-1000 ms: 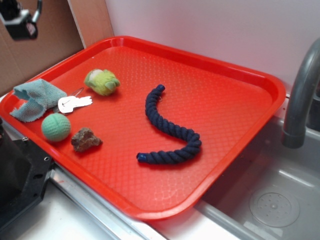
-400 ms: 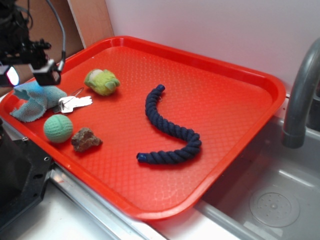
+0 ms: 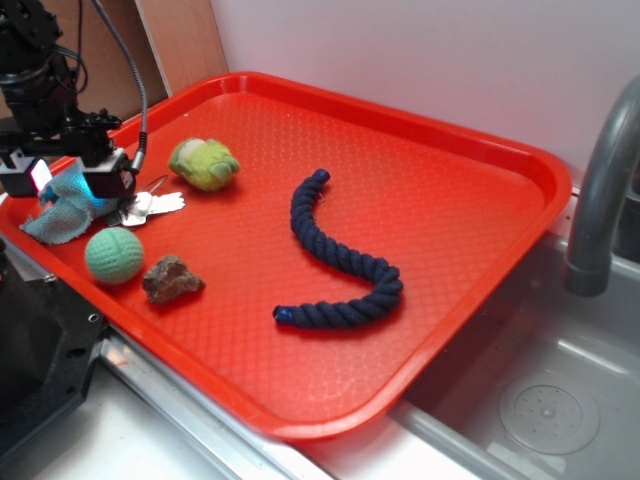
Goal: Grab the blue cloth.
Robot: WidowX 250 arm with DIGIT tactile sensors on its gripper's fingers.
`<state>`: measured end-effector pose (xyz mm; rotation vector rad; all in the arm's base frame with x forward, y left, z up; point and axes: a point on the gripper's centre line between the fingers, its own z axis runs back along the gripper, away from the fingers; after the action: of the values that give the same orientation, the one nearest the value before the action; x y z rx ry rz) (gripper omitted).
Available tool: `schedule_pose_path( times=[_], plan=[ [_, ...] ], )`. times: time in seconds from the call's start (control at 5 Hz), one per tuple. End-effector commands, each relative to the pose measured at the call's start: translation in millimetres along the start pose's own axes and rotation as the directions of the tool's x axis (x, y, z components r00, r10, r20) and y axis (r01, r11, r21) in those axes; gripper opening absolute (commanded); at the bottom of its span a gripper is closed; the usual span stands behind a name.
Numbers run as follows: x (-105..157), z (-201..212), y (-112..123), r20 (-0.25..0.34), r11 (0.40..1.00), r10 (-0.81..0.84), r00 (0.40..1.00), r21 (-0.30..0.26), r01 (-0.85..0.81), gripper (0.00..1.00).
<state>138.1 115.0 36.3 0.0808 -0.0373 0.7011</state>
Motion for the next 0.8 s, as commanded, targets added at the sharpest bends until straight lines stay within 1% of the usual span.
schedule_pose_path(
  times=[0.0,0.2,0.4,0.6],
  plan=[
    [-6.0,0.6,6.4,0.018,0.998,-0.006,1.000,0.062,0.005,0.00],
    [-7.3,-1.5,7.1,0.019,0.997,-0.015,1.000,0.074,0.013,0.00],
    [-6.8,5.4,3.2,0.024,0.996,-0.057,0.998,0.067,0.055,0.00],
    [-1.4,56.2,-26.2,0.150,0.961,-0.255,0.955,-0.066,0.267,0.00]
  ],
)
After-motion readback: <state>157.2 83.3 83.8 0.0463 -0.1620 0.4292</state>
